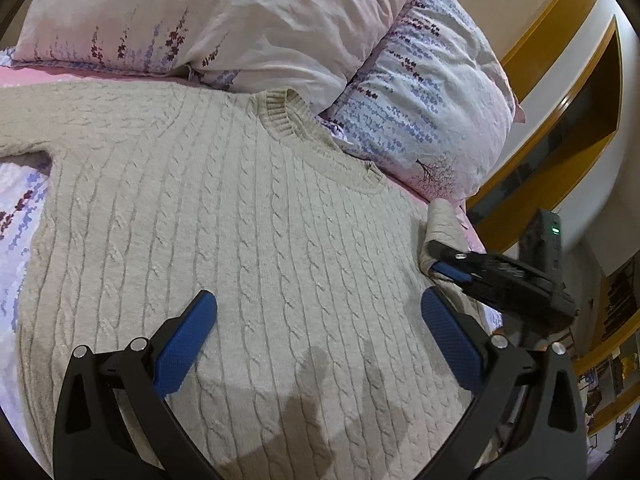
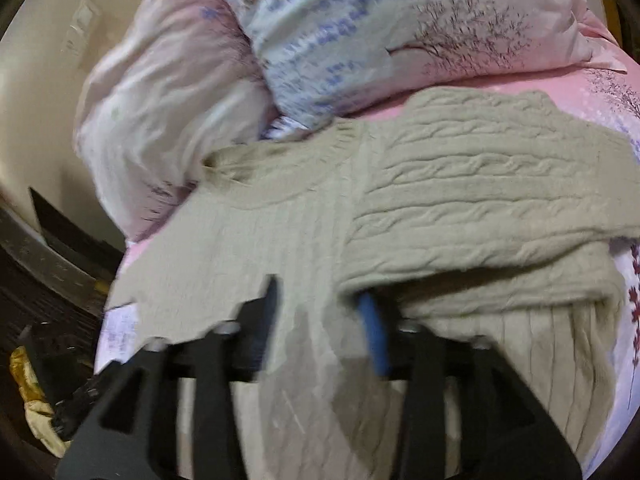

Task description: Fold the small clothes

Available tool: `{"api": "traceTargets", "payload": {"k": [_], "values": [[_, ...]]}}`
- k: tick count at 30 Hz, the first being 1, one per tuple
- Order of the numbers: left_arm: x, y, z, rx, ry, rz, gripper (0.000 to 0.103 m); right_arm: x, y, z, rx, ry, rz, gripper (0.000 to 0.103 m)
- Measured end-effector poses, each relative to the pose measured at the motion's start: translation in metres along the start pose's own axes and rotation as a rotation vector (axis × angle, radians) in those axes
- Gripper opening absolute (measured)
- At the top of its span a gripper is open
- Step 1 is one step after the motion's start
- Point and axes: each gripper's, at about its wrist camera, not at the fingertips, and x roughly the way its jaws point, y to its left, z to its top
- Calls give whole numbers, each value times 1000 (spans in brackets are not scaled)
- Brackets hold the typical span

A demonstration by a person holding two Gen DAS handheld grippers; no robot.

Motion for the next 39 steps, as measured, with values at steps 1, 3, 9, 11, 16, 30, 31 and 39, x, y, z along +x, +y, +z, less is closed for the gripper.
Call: {"api": "traceTargets", "payload": {"k": [1, 3, 9, 11, 16, 30, 31, 39], "values": [[0, 0, 0, -2, -2, 1, 102, -10, 0, -1, 14, -11, 17, 60], [0, 2, 0, -11, 1, -6, 102, -30, -5, 0, 46, -52, 39, 60], [1, 2, 1, -19, 7, -18, 102, -87, -85, -1, 430, -172, -8, 54], [2, 3, 1, -29, 17, -25, 102, -90, -108, -4, 526, -186, -40, 52], [-2, 5, 1, -54, 20, -35, 102, -74, -149, 1, 692, -198, -15, 52], [-33, 27, 24, -79, -23, 42, 102, -86, -81, 56, 324, -434, -107, 8], [-35, 29, 27, -78, -33, 54, 102, -81, -56, 62, 246, -435, -74, 8], [-43, 48, 47, -121, -89, 76, 102, 20, 71, 52, -110, -221, 37, 7]]}}
